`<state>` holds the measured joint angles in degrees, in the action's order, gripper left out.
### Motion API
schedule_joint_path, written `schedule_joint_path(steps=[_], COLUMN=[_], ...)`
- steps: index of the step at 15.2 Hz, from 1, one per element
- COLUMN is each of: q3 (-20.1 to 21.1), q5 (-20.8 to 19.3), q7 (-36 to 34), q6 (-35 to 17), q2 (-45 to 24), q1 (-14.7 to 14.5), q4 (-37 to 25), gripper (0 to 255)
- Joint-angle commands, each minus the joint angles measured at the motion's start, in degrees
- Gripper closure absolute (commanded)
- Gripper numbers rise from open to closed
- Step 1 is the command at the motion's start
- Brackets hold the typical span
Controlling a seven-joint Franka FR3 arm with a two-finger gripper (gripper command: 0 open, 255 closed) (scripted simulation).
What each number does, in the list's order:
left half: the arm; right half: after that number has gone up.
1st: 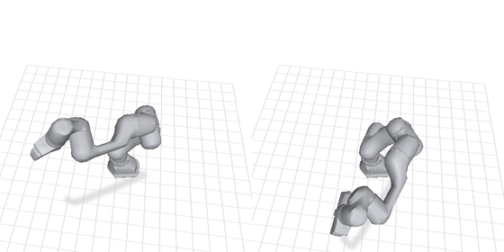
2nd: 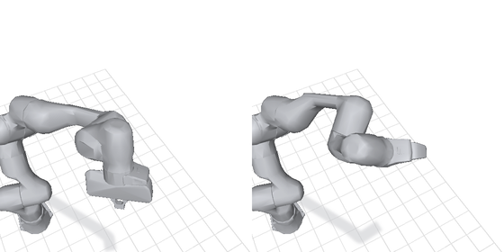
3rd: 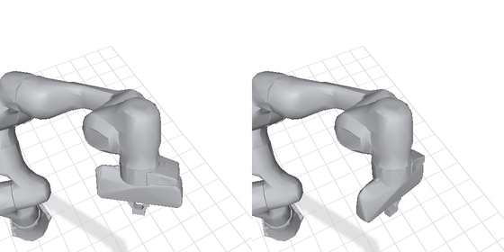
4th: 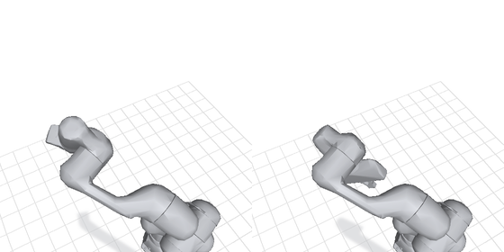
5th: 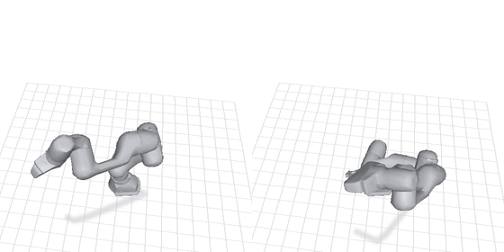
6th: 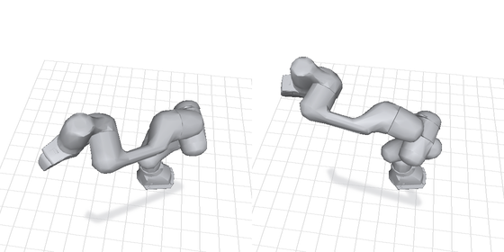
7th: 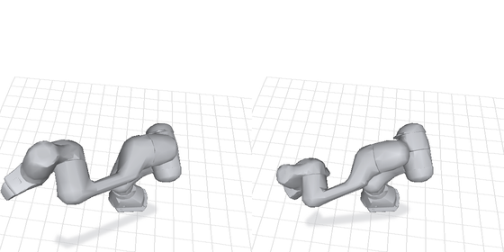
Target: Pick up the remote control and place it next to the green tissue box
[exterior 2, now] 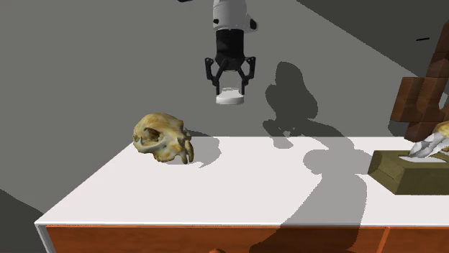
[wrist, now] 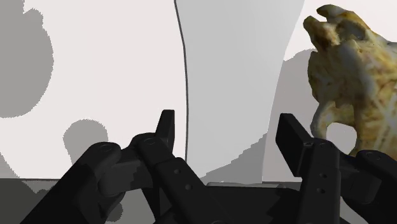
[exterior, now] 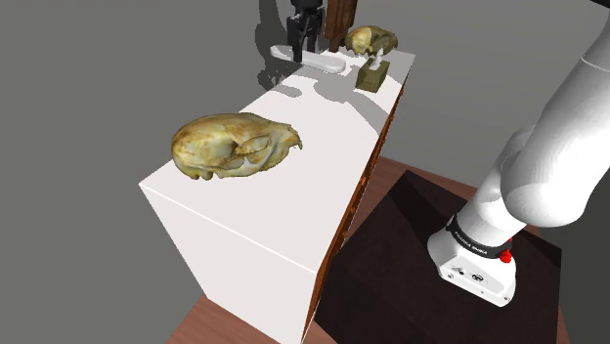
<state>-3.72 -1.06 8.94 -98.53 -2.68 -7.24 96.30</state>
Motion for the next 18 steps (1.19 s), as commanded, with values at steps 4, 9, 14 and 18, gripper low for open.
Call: schedule_joint_path(steps=[4, 9, 14, 18], q3=[-3.2, -6.4, -9.5, -11.7], q5=[0.1, 0.4, 1.3, 2.5], q7=[6.8, 13.5, 20.4, 25.8], q6=[-0.4, -0.2, 0.5, 1.5], q2=[0.6, -1.0, -4.0, -7.5], q1=[3.5, 7.0, 10.7, 14.0], q4=[0.8, -1.1, -4.8, -9.2], gripper=[255, 255, 255, 255])
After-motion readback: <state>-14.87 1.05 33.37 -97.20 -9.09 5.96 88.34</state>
